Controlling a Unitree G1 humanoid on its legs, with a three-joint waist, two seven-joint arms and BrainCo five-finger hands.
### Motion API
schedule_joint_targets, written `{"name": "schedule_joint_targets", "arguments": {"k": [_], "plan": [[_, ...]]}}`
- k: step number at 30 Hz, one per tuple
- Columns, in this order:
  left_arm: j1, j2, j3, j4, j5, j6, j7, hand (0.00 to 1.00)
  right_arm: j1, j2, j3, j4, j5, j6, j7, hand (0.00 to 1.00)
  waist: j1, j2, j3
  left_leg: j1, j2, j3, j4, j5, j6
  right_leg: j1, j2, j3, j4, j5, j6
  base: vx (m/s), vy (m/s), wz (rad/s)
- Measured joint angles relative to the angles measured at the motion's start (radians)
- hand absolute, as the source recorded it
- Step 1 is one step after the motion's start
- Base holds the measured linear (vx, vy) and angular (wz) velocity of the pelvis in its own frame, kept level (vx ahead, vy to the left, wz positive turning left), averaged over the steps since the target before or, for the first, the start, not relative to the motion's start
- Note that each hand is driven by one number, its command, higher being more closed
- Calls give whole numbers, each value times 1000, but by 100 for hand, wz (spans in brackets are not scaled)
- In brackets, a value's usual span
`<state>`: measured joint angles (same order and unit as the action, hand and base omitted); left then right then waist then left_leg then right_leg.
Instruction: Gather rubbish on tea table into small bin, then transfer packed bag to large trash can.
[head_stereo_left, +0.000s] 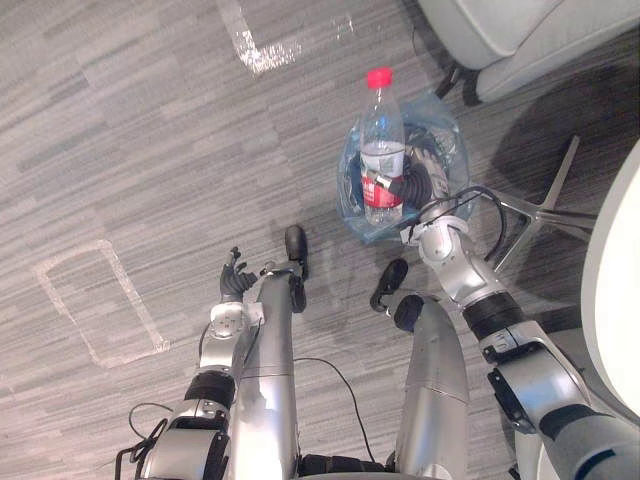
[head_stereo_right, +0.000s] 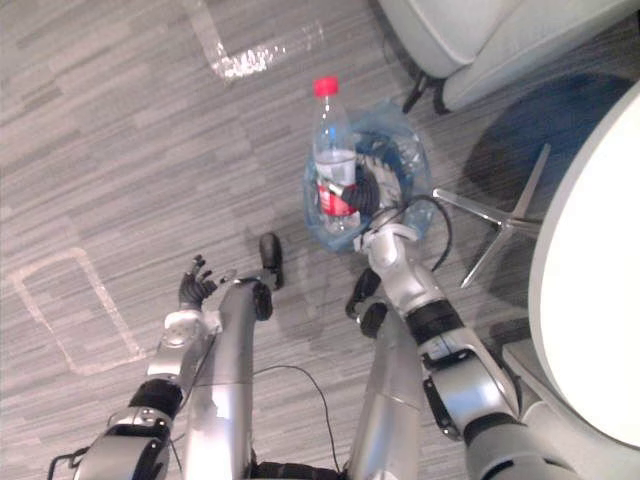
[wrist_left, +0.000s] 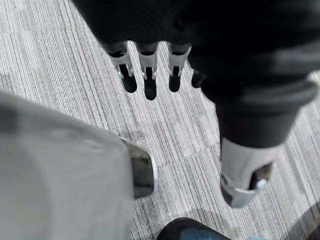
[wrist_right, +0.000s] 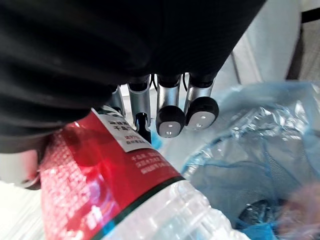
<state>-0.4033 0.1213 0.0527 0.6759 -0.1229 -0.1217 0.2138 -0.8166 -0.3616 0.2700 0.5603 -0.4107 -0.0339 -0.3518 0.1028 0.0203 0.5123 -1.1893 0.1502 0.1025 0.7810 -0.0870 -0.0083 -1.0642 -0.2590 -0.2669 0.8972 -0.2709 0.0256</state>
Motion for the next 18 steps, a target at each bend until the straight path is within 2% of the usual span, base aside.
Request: {"name": "schedule_joint_targets", "arguments": {"k": [13, 14, 18], "plan": [[-27, 3, -2, -16, -17, -5, 5, 0, -42, 6, -142, 107, 41, 34, -81, 100, -3, 0, 0, -62, -12, -2, -35, 37, -3, -77, -10, -3, 7, -1, -3, -9, -6, 5], [-27, 3, -2, -16, -17, -5, 8, 0, -44, 7, -152, 123, 45, 35, -88, 0, -5, 0, 0, -62, -12, -2, -37, 38, -4, -77, -10, -3, 6, 0, -4, 0, 0, 0], [-27, 6, -2, -16, -17, -5, 21, 0, -41, 8, -170, 133, 60, 40, -89, 0, -8, -1, -1, -62, -9, -1, -43, 41, -5, -80, -7, -3, 3, 3, -9, -8, -2, -1]]}}
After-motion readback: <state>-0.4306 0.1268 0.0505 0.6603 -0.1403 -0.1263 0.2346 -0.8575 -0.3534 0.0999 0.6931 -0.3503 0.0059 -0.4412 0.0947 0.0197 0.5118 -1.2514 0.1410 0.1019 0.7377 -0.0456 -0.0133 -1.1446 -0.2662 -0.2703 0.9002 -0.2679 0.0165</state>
